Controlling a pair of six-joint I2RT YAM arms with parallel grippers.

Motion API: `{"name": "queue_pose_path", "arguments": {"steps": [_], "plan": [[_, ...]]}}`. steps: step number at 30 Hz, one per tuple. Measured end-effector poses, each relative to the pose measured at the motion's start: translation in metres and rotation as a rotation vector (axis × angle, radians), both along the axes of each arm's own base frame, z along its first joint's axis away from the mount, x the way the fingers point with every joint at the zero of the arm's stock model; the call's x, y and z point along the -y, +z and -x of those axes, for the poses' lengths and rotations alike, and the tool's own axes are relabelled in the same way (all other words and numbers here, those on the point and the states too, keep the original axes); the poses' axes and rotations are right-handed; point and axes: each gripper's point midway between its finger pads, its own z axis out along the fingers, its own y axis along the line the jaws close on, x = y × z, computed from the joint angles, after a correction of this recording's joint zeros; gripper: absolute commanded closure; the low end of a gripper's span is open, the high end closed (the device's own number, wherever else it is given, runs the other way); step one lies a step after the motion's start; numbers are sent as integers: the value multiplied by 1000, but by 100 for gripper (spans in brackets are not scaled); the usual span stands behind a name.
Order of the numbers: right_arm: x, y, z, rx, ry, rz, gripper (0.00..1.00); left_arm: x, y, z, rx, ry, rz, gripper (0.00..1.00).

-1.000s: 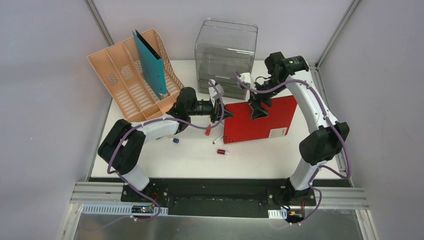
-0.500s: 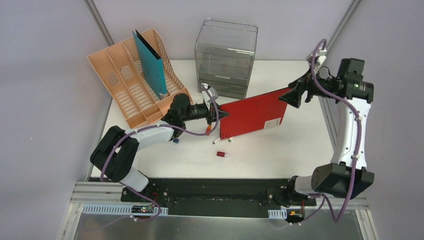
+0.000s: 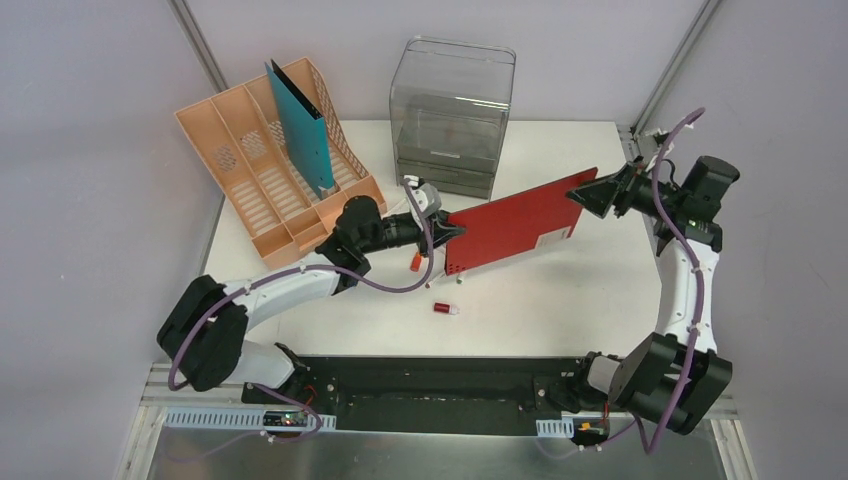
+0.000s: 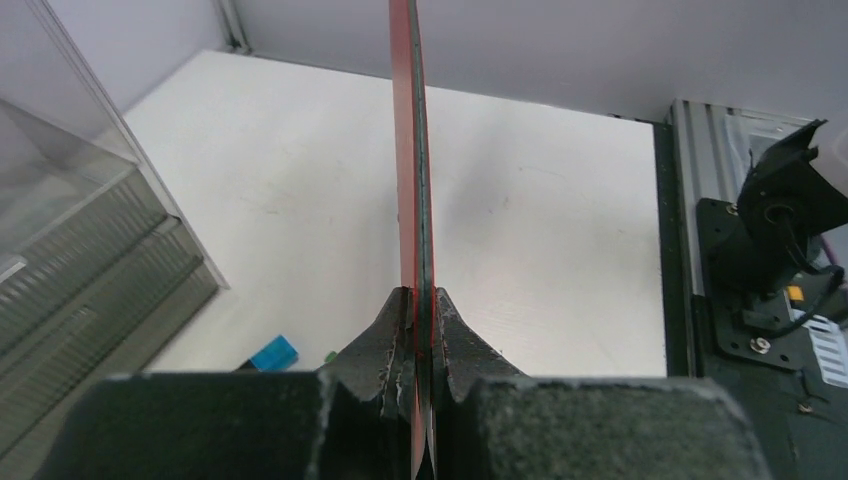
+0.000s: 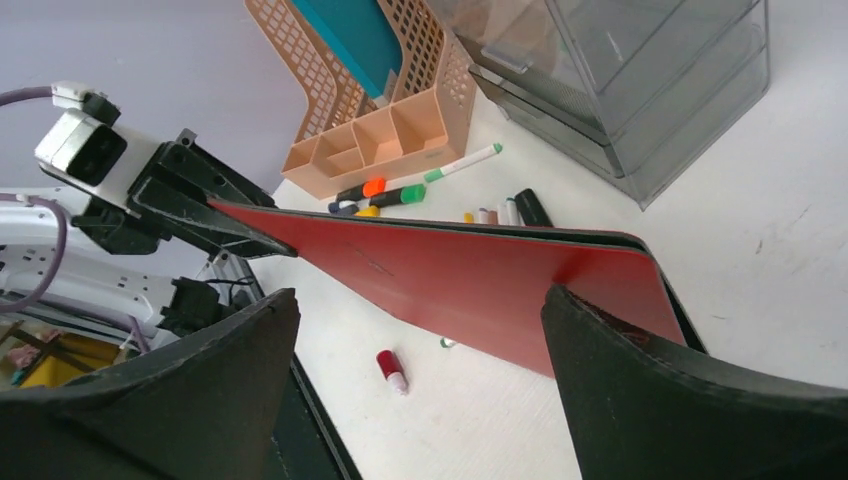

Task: Organize the desk
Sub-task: Pick up the folder from the center of the board.

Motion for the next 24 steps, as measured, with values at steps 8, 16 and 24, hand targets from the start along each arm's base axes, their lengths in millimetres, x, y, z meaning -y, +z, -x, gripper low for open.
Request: {"name": "queue_pose_path", "arguments": {"steps": [8, 16, 24], "plan": [[7, 21, -7, -205, -166, -155, 4, 14, 13, 12, 139, 57, -51, 100], [13, 10, -19, -370, -298, -266, 6, 44, 4, 11, 289, 105, -189, 100], [22, -26, -34, -525, -384, -293, 11, 67, -10, 14, 450, 118, -328, 100]]}}
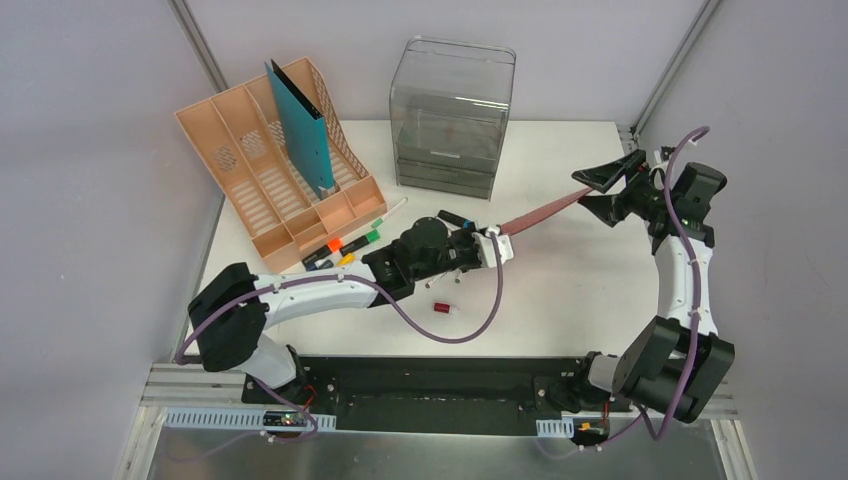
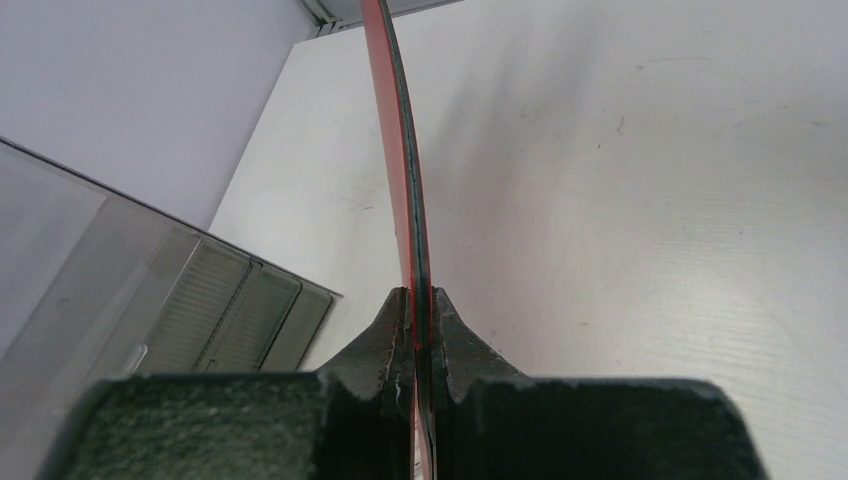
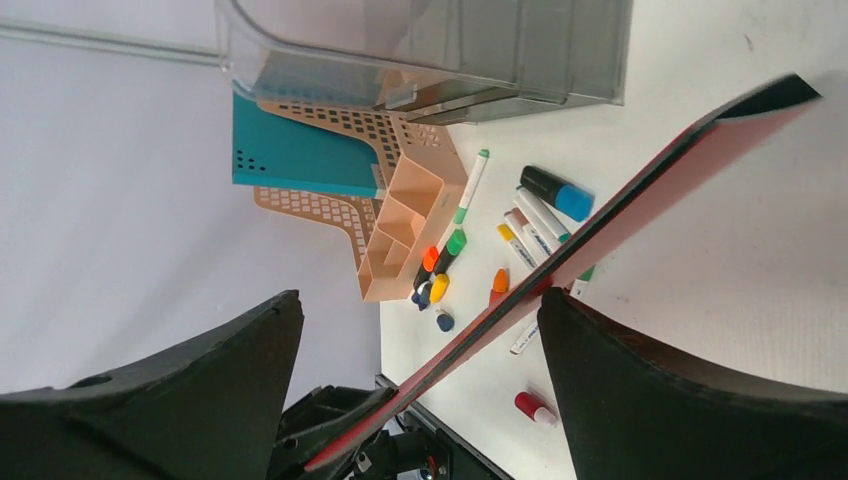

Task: Organize the desk
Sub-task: Pick up the folder from the center of the board.

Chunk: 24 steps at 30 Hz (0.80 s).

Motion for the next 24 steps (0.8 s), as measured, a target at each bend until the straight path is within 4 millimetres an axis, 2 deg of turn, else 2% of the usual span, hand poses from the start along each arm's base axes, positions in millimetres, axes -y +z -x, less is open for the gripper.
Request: {"name": "queue_pose_path", "arguments": {"steps": [3, 11, 14, 15, 16, 20, 21, 24], "plan": [[3, -12, -2, -55, -25, -5, 11, 7, -3, 3, 64, -4, -51, 100], [5, -26, -2, -131, -48, -17, 11, 28, 6, 11, 246, -23, -126, 100], [6, -40, -4, -183, -47, -35, 11, 34, 6, 15, 297, -39, -151, 100], [7, -45, -5, -202, -46, -42, 38, 37, 4, 17, 309, -45, -160, 100], [7, -50, -6, -219, -46, -48, 52, 39, 2, 19, 320, -50, -171, 100], [10, -71, -8, -276, -71, -58, 92, 46, -5, 24, 354, -63, -201, 100], [11, -75, -8, -283, -78, -61, 100, 47, -6, 25, 358, -62, -203, 100], [12, -81, -7, -312, -100, -87, 100, 49, -8, 25, 375, -65, -216, 100]]}}
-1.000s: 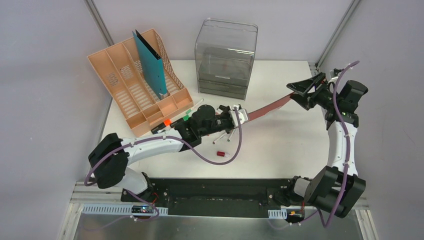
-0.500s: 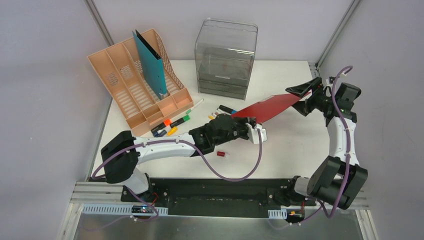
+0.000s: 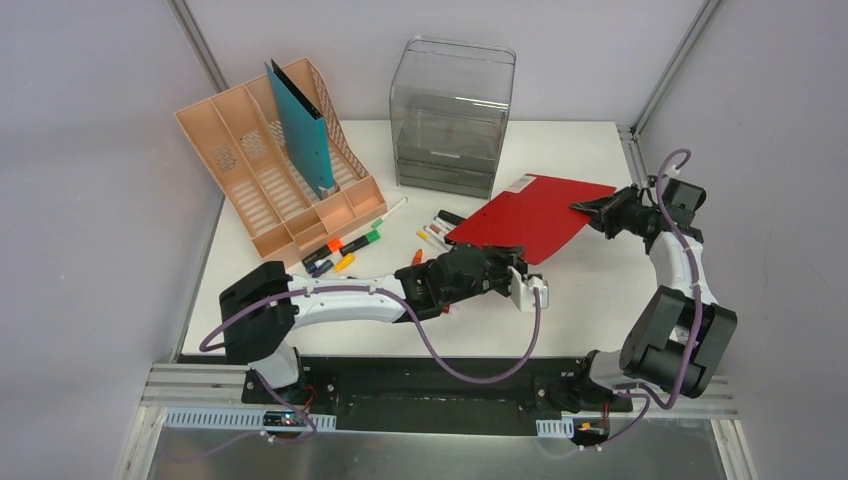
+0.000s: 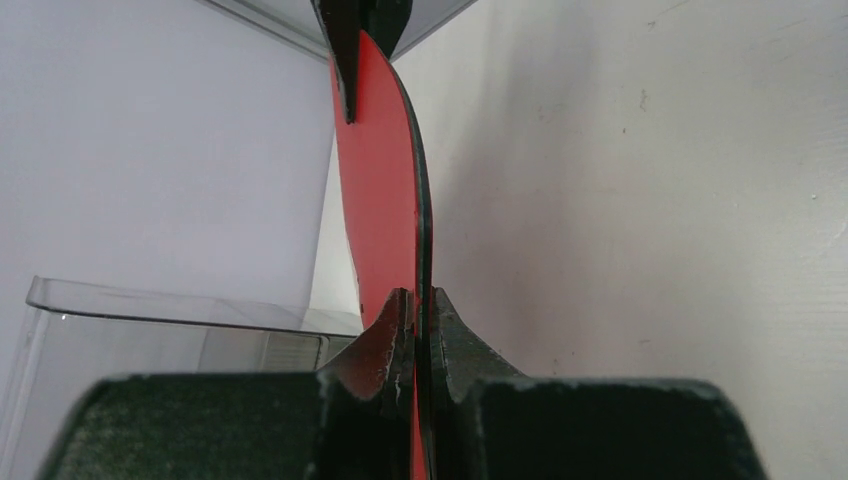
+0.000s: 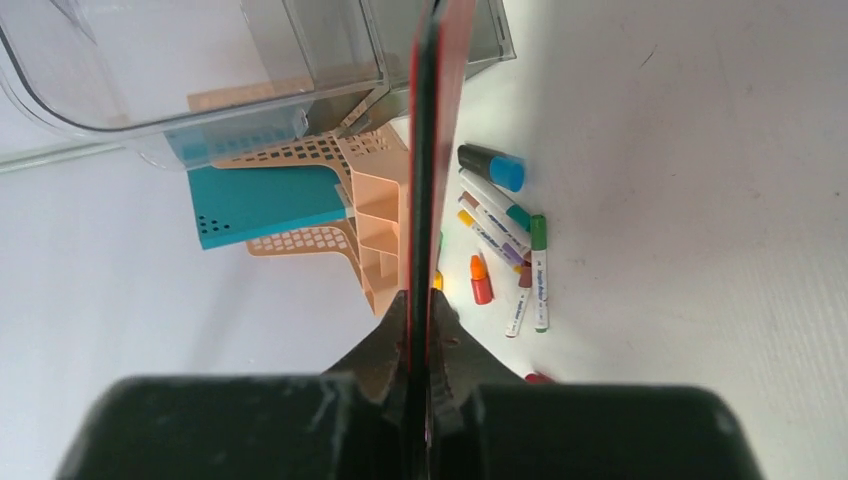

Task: Organize the desk
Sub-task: Pick up the folder from the center of the board.

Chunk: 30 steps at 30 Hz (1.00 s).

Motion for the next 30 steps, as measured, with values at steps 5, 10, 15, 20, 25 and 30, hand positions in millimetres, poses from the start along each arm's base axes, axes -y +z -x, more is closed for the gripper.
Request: {"name": "queue_pose_path", "arguments": {"steps": [5, 10, 15, 20, 25, 30], "plan": [[5, -2, 0, -16, -23, -28, 100, 4, -4, 2, -5, -5, 2, 83], [10, 4, -1, 7, -31, -63, 100, 9, -6, 13, -74, -27, 36, 35], [28, 6, -5, 42, -84, -74, 100, 11, -6, 35, -239, -81, 88, 21], [36, 9, -7, 59, -107, -91, 100, -15, 7, 34, -489, -87, 184, 8], [34, 12, -6, 76, -81, -104, 100, -67, 29, -9, -746, 24, 362, 1], [30, 9, -5, 72, -45, -133, 100, -108, 42, -40, -974, 165, 512, 1]]}}
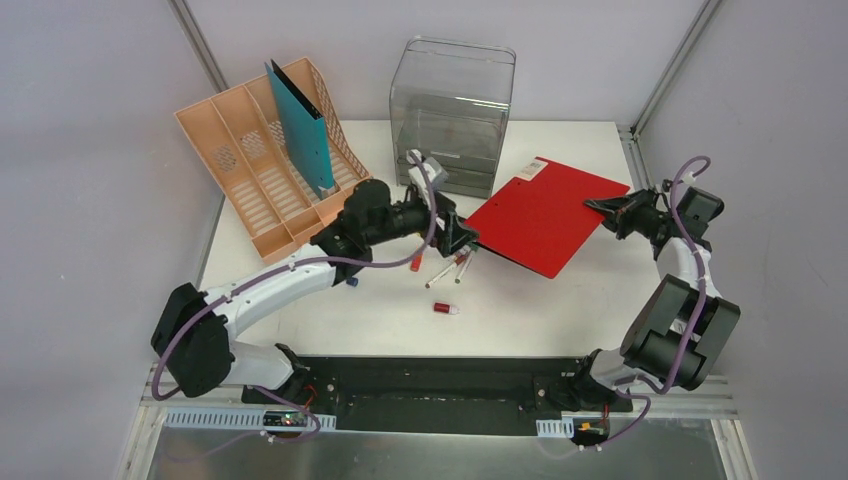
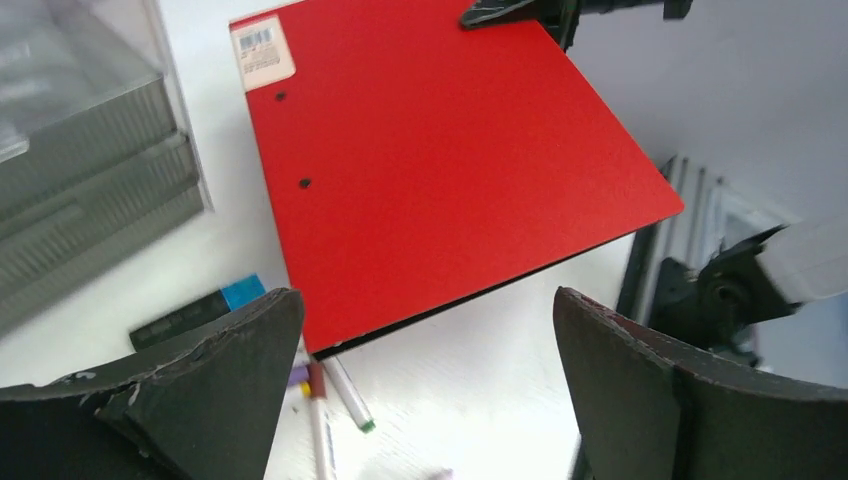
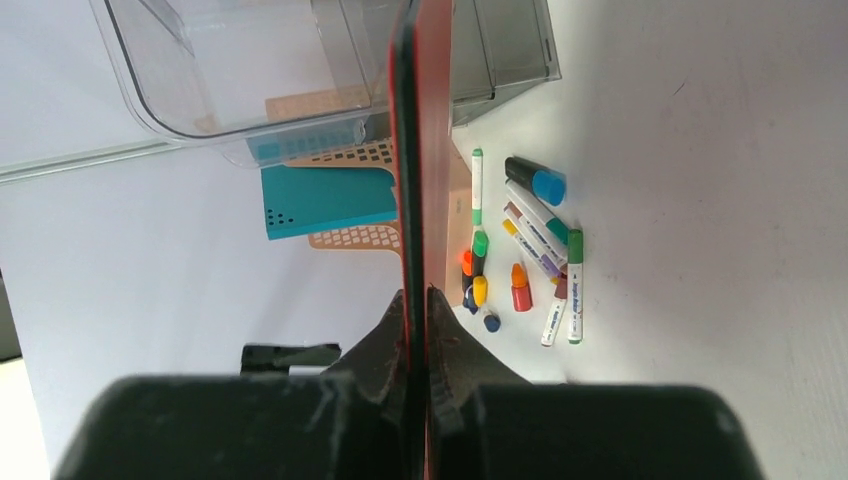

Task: Organize the desk
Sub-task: Pick up the folder from the center of the board.

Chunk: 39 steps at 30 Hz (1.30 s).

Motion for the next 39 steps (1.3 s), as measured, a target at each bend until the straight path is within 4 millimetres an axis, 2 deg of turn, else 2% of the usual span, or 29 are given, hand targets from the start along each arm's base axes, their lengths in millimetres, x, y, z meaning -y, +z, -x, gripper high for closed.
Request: {"name": "queue_pose_path", "arguments": {"steps": [3, 7, 9, 12, 14, 20, 25, 33, 39], "plan": [[-4, 0, 2, 10, 30, -11, 100, -21, -1, -13, -132, 51, 67, 1], [-15, 8, 5, 62, 96, -17, 100, -46, -23, -32, -340, 121, 142, 1], [-20, 12, 7, 86, 125, -16, 100, -50, -37, -40, -433, 137, 171, 1], [-26, 22, 12, 131, 158, 1, 100, -41, -56, -39, -556, 99, 201, 2], [-29, 32, 17, 173, 171, 21, 100, -34, -62, -38, -606, 62, 222, 3], [-37, 63, 32, 326, 220, 97, 100, -21, -65, -33, -675, -27, 270, 5], [-47, 82, 47, 458, 277, 181, 100, -10, -65, -30, -674, -89, 287, 8], [-60, 86, 51, 565, 384, 278, 100, -1, -56, -30, -596, -132, 286, 9], [-61, 84, 48, 715, 456, 468, 100, 0, -57, -35, -520, -133, 269, 12]]}}
